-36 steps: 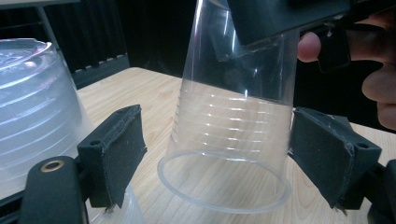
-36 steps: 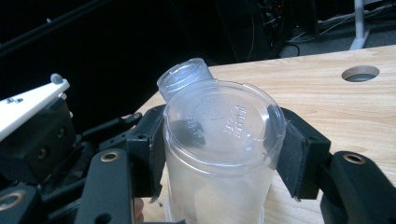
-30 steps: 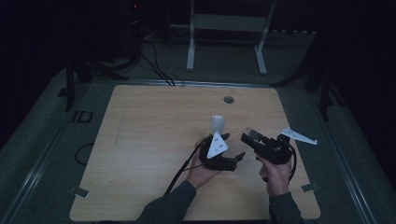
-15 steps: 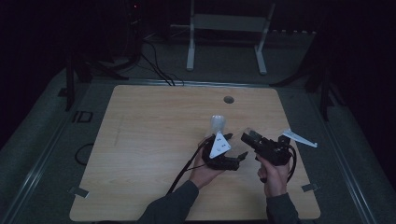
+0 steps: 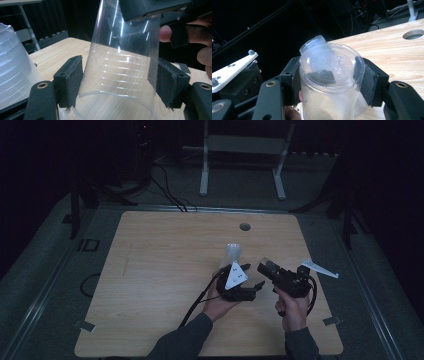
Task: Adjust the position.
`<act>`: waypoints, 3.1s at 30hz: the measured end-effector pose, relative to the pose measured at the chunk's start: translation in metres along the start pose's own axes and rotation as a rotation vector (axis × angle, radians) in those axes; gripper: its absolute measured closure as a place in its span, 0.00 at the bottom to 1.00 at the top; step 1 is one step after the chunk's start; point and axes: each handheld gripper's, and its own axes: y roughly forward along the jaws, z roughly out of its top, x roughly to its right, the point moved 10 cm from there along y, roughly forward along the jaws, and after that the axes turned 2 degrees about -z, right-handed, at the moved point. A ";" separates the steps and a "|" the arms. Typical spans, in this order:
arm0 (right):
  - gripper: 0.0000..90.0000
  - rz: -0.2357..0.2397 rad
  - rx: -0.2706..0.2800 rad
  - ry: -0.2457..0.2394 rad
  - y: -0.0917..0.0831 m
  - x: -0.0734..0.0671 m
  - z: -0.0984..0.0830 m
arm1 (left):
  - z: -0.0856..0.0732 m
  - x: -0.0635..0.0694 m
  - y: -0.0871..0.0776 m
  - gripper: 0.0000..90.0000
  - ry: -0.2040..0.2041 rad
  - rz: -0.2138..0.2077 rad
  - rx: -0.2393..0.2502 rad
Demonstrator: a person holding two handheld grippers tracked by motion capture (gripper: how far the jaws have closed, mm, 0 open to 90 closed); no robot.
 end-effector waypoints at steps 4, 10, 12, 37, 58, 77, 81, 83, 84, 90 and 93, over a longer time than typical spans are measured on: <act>0.43 -0.001 -0.011 -0.008 0.000 0.001 -0.001 | 0.000 0.001 -0.001 0.33 0.005 -0.005 -0.002; 0.37 -0.006 -0.052 -0.072 0.000 -0.002 0.000 | 0.001 -0.004 -0.005 0.34 0.004 -0.008 0.002; 0.37 -0.005 -0.064 -0.093 -0.001 -0.004 0.000 | 0.001 -0.005 -0.008 0.34 0.010 -0.008 0.000; 0.41 -0.039 -0.310 -0.421 -0.016 -0.002 -0.002 | 0.003 -0.018 -0.038 0.34 0.046 0.014 0.001; 0.42 -0.171 -0.578 -0.760 -0.014 0.000 -0.001 | 0.004 -0.021 -0.049 0.34 0.036 -0.039 -0.021; 0.42 -0.133 -0.762 -0.903 -0.015 -0.006 -0.014 | -0.005 -0.016 -0.049 0.34 0.066 -0.098 -0.082; 0.42 -0.128 -0.794 -0.927 -0.016 -0.006 -0.015 | -0.007 -0.014 -0.050 0.34 0.078 -0.118 -0.104; 0.42 -0.125 -0.813 -0.941 -0.017 -0.006 -0.017 | -0.007 -0.014 -0.050 0.34 0.082 -0.121 -0.110; 0.42 -0.122 -0.820 -0.946 -0.018 -0.007 -0.017 | -0.008 -0.014 -0.050 0.34 0.087 -0.129 -0.123; 0.42 -0.100 -0.852 -0.965 -0.020 -0.008 -0.018 | -0.012 -0.017 -0.049 0.34 0.096 -0.127 -0.164; 0.42 -0.098 -0.867 -0.977 -0.021 -0.008 -0.017 | -0.014 -0.016 -0.048 0.34 0.102 -0.135 -0.179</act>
